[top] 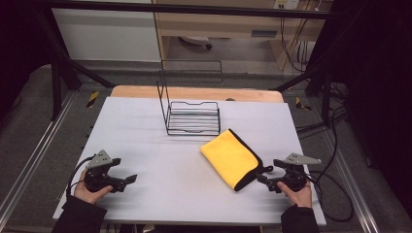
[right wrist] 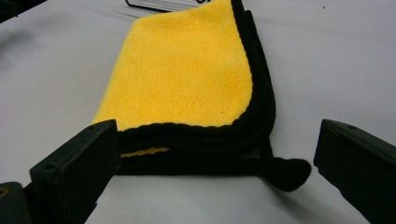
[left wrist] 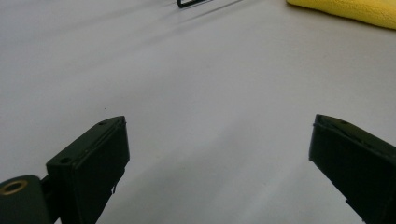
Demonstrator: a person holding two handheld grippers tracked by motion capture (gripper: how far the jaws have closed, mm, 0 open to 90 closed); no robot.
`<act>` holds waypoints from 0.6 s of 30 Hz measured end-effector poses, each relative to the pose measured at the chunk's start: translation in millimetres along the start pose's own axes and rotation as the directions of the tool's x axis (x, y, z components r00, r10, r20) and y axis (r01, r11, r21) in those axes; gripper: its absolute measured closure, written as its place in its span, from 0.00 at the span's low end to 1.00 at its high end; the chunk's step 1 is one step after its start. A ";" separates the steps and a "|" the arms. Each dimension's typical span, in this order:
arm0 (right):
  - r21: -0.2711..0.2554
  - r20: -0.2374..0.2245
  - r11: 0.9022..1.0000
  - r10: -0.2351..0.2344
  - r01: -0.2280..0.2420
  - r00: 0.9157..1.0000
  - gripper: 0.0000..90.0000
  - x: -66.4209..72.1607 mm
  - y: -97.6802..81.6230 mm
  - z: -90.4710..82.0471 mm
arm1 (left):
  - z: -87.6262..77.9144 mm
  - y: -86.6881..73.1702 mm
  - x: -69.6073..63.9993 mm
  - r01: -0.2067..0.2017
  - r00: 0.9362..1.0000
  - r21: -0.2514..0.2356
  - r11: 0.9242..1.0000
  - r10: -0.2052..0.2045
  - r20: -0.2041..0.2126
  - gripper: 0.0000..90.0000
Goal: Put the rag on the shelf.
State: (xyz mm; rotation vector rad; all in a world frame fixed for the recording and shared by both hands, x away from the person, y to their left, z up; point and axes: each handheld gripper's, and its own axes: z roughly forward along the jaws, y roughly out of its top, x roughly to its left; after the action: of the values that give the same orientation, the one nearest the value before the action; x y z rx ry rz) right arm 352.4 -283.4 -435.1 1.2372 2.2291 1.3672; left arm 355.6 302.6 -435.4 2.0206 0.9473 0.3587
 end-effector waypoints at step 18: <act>0.046 -0.002 0.997 -0.065 0.065 0.998 0.03 25.7 13.7 8.6 | 2.0 -0.5 -2.8 -0.002 1.000 0.011 1.000 0.002 -0.011 0.05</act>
State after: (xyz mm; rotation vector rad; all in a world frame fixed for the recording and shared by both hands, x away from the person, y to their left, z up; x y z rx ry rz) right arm 349.1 -255.7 -423.0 1.1686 2.2920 1.2994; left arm 354.6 299.5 -436.7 2.0316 0.9555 0.3664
